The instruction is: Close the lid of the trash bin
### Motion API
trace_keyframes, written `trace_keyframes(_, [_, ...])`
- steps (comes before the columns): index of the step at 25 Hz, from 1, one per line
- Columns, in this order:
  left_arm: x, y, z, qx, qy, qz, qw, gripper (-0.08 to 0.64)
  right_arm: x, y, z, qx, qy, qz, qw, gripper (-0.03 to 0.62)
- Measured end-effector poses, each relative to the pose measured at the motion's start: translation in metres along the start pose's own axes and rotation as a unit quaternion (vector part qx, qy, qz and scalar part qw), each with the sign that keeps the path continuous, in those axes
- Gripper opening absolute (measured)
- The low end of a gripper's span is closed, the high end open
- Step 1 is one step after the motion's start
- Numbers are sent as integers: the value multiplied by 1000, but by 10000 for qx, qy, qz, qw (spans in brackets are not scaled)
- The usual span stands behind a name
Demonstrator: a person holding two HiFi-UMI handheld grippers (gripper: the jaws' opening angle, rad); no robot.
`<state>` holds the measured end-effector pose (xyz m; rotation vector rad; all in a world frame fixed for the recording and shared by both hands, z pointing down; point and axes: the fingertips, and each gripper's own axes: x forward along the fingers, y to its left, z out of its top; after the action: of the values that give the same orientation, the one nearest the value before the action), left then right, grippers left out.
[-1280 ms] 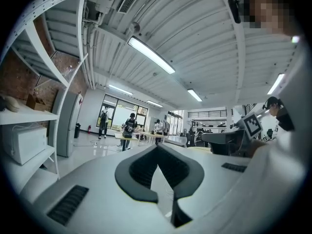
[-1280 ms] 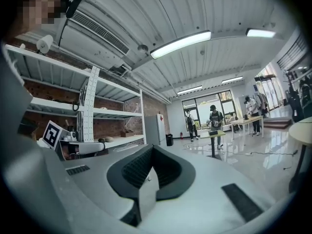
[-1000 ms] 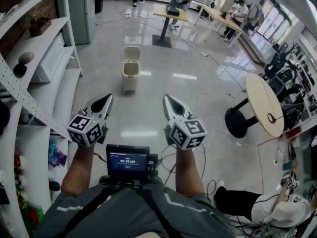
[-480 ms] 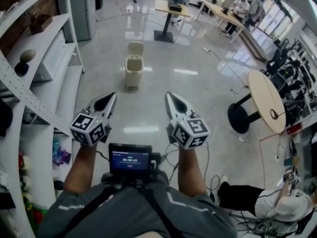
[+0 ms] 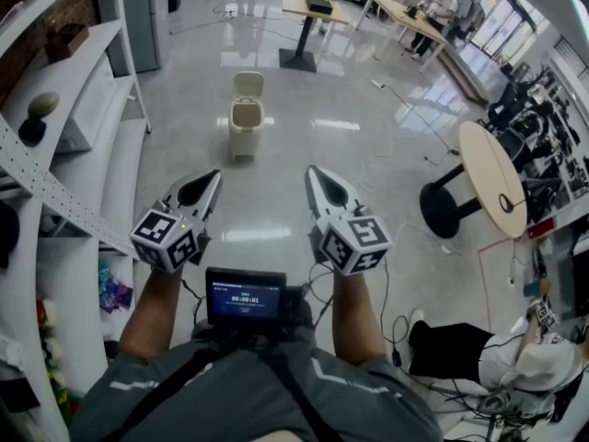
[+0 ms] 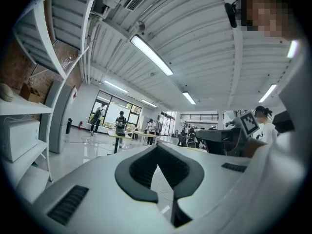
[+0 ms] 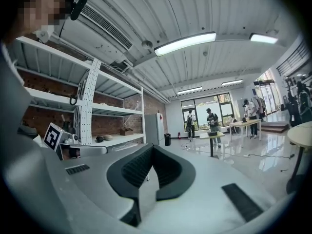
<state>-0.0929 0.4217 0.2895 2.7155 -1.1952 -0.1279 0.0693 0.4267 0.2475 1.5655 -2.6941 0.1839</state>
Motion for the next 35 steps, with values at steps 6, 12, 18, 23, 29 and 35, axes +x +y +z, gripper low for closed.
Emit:
trace_keyframes(6, [27,21,0,-5,99,216,9997,-8,29,-23,-5,115,19,137,9998,9])
trace_keyframes(12, [75,58,6,77,183,556,9983,-8,78,-60,9,160,-89,301,9994,9])
trace_keyframes(18, [135,84,18,225,164,737,9969,-8,130,-96,15,212,-124,675,9974,9])
trace_keyframes(23, [187,83,26,361,150,656,9971,-8,157,-141,27,279,-187,871,9956,9])
trace_keyframes(29, [230,104,23,287,241,830,9958,-8,188,-178,30,302,-144,1015,9943,9])
trace_keyframes(35, [259,121,19,274,361,810,9957,-8,216,-207,24,504,-112,978,9939,9])
